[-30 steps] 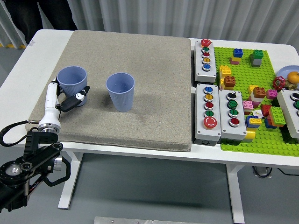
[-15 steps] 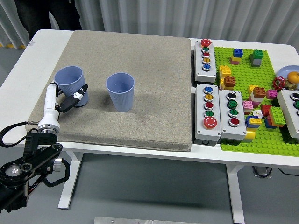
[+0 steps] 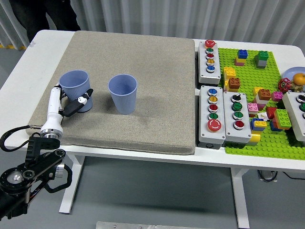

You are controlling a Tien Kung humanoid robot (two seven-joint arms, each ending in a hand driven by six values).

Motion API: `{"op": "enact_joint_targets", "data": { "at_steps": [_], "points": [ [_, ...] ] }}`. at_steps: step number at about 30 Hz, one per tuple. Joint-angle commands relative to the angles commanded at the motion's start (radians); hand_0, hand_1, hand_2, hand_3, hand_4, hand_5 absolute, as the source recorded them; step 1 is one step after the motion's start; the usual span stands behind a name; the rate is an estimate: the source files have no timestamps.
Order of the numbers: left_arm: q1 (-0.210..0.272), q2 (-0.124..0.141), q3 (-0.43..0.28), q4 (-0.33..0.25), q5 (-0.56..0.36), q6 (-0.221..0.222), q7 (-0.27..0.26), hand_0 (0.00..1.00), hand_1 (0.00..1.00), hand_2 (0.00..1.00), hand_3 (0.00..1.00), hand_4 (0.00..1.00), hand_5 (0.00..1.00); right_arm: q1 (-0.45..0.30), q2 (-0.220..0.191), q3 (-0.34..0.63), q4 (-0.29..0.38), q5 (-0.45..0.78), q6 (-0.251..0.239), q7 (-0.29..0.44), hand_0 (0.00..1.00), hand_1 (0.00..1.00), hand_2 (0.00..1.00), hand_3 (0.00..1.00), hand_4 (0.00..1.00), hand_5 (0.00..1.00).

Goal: Pick cup pour cup place

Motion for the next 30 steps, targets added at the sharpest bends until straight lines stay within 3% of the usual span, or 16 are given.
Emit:
{"op": "enact_joint_targets", "data": {
  "at_steps": [14, 18, 19, 30],
  "points": [
    [0.028, -0.006, -0.013, -0.028, 0.055, 0.0, 0.015, 0.697, 0.744, 0.894, 0.776, 0.903, 0.424, -0.004, 0.001, 0.003, 0.0, -0.004, 0.002, -0.001, 0.7, 0.627, 0.56, 0.564, 0.002, 0.006],
    [0.038, -0.005, -0.023, -0.045, 0.096, -0.017, 0.036, 0.697, 0.744, 0.894, 0.776, 0.903, 0.424, -0.006, 0.001, 0.003, 0.0, -0.006, 0.003, -0.001, 0.7, 0.627, 0.56, 0.564, 0.002, 0.006],
    [0.04, -0.004, -0.025, -0.048, 0.11, -0.023, 0.043, 0.74, 0.789, 0.947, 0.888, 0.923, 0.442, -0.006, 0.001, 0.004, 0.0, -0.007, 0.004, -0.001, 0.7, 0.627, 0.56, 0.564, 0.002, 0.005],
    [0.053, -0.004, -0.048, -0.057, 0.168, -0.062, 0.077, 0.776, 0.813, 0.974, 0.95, 0.957, 0.471, -0.005, 0.0, 0.008, 0.0, -0.011, 0.005, -0.001, 0.7, 0.627, 0.56, 0.564, 0.002, 0.005]
  ]
}}
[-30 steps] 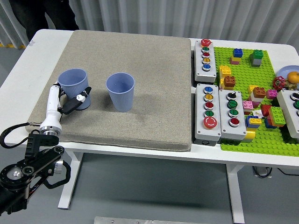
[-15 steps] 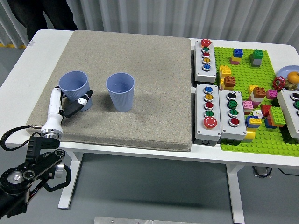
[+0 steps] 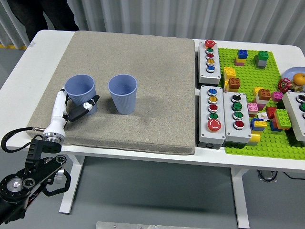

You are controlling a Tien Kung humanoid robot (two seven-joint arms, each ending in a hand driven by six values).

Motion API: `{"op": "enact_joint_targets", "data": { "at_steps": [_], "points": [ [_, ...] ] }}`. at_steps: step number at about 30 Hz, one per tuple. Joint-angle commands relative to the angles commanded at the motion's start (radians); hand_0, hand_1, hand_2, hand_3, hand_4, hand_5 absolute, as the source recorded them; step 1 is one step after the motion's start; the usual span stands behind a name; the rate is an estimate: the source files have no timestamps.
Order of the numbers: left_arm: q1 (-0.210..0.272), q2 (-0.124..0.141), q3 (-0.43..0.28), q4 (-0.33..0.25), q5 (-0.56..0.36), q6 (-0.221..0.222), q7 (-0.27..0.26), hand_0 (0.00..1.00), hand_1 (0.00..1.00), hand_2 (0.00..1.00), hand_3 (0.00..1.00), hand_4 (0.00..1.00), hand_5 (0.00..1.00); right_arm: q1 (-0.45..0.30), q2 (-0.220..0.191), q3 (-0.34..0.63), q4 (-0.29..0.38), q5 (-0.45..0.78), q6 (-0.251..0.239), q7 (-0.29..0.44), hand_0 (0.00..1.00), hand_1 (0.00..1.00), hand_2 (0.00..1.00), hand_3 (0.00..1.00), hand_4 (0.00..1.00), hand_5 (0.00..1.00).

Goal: Pick cup pour cup place

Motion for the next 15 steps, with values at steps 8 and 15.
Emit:
{"op": "enact_joint_targets", "data": {
  "at_steps": [8, 15],
  "points": [
    [0.014, -0.004, -0.027, -0.009, 0.045, -0.032, 0.021, 0.863, 0.9, 0.998, 0.998, 0.998, 0.501, 0.002, 0.0, 0.0, 0.0, 0.005, -0.001, 0.001, 0.7, 0.627, 0.56, 0.563, 0.002, 0.006],
    [0.043, -0.01, -0.063, -0.031, 0.085, -0.041, 0.034, 0.876, 0.907, 0.998, 0.998, 0.998, 0.504, 0.002, -0.001, 0.003, 0.0, 0.0, 0.0, 0.001, 0.7, 0.627, 0.56, 0.563, 0.002, 0.007]
  ]
}}
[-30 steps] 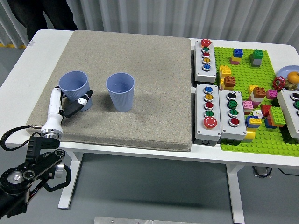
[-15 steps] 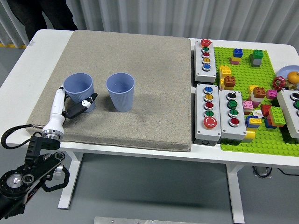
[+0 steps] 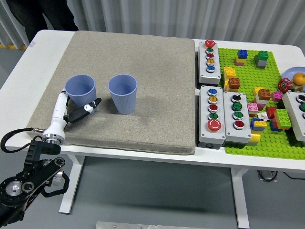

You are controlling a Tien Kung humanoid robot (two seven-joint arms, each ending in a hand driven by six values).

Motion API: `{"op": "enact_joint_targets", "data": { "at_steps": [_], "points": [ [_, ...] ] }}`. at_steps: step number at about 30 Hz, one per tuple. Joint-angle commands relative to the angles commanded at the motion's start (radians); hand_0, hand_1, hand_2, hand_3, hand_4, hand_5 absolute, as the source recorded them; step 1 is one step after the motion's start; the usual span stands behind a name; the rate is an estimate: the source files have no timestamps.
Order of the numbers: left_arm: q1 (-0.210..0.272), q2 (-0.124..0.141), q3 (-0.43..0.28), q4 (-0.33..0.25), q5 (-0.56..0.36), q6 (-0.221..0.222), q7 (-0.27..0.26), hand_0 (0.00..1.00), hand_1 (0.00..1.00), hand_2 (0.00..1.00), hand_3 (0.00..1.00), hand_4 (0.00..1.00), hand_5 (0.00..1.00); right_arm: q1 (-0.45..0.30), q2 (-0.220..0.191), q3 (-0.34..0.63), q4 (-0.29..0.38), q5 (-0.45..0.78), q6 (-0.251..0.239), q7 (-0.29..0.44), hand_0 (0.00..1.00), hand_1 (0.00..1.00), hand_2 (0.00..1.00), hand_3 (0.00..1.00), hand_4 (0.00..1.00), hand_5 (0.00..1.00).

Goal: Pick cup pour cup place

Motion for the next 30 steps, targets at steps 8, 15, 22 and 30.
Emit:
{"op": "enact_joint_targets", "data": {
  "at_steps": [8, 15, 22, 30],
  "points": [
    [0.071, 0.006, -0.078, -0.063, 0.114, -0.033, 0.031, 0.887, 0.919, 0.998, 0.998, 0.998, 0.515, 0.0, -0.001, 0.007, 0.0, -0.007, 0.0, 0.0, 0.699, 0.627, 0.56, 0.563, 0.002, 0.005],
    [0.159, 0.024, -0.151, -0.144, 0.208, -0.045, 0.051, 0.901, 0.931, 0.998, 0.998, 0.998, 0.522, 0.0, -0.001, 0.014, 0.0, -0.016, 0.002, -0.002, 0.699, 0.627, 0.56, 0.562, 0.002, 0.003],
    [0.256, 0.05, -0.226, -0.261, 0.234, -0.03, 0.042, 0.899, 0.925, 0.998, 0.998, 0.998, 0.541, -0.005, -0.001, 0.02, 0.0, -0.019, 0.0, -0.002, 0.699, 0.627, 0.56, 0.563, 0.002, 0.003],
    [0.232, 0.065, -0.332, -0.408, 0.222, 0.032, 0.029, 0.876, 0.89, 0.998, 0.998, 0.998, 0.614, -0.005, -0.006, 0.015, 0.0, -0.014, -0.002, -0.004, 0.699, 0.627, 0.56, 0.562, 0.002, 0.004]
  ]
}}
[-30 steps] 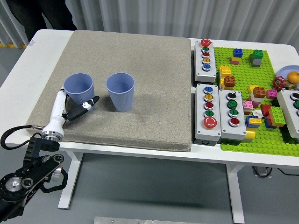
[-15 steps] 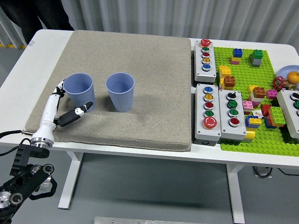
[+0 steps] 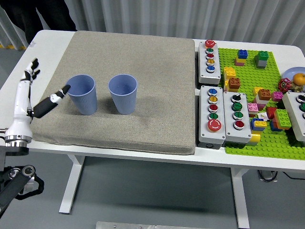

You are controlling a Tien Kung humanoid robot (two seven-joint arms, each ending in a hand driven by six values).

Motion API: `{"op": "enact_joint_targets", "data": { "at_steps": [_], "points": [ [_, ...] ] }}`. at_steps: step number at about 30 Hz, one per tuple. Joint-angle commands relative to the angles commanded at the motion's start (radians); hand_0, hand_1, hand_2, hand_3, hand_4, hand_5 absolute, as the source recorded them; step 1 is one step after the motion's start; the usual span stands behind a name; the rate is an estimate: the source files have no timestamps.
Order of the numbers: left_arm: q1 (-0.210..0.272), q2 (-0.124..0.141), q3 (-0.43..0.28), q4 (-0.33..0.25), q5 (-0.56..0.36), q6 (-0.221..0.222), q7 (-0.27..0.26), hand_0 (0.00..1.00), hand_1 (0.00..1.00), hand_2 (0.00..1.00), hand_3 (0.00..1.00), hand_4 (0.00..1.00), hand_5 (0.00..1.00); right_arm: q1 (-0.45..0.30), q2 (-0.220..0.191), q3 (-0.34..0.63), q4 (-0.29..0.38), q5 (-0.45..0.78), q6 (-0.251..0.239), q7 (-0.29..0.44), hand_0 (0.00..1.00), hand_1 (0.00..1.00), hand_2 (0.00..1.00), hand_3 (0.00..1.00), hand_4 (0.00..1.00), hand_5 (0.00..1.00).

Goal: Pick cup pour cup place

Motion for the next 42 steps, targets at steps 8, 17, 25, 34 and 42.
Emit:
{"op": "enact_joint_targets", "data": {
  "at_steps": [8, 17, 25, 34, 42],
  "points": [
    [-0.14, 0.044, -0.114, -0.028, -0.097, 0.048, -0.019, 0.805, 0.806, 0.949, 0.936, 0.903, 0.759, 0.003, -0.008, -0.007, 0.0, 0.003, 0.001, 0.007, 0.699, 0.628, 0.56, 0.562, 0.002, 0.003],
    [-0.283, 0.131, -0.172, 0.056, -0.475, -0.089, -0.177, 0.683, 0.67, 0.79, 0.771, 0.814, 0.925, 0.007, -0.012, -0.011, 0.0, -0.002, 0.005, 0.008, 0.699, 0.628, 0.56, 0.564, 0.002, 0.006],
    [-0.378, 0.175, -0.132, 0.214, -0.806, -0.37, -0.186, 0.688, 0.681, 0.802, 0.788, 0.819, 0.965, 0.006, -0.014, -0.018, 0.001, -0.005, 0.007, 0.006, 0.699, 0.628, 0.56, 0.564, 0.002, 0.006],
    [-0.404, 0.182, -0.084, 0.399, -1.183, -0.473, -0.189, 0.701, 0.698, 0.818, 0.802, 0.825, 0.998, -0.002, -0.014, -0.027, 0.001, 0.002, 0.007, 0.009, 0.699, 0.628, 0.561, 0.564, 0.002, 0.005],
    [-0.387, 0.17, -0.079, 0.411, -1.521, -0.471, -0.192, 0.705, 0.702, 0.823, 0.804, 0.828, 0.998, -0.01, -0.012, -0.02, 0.003, -0.014, 0.01, 0.003, 0.699, 0.628, 0.561, 0.564, 0.002, 0.007]
  ]
}}
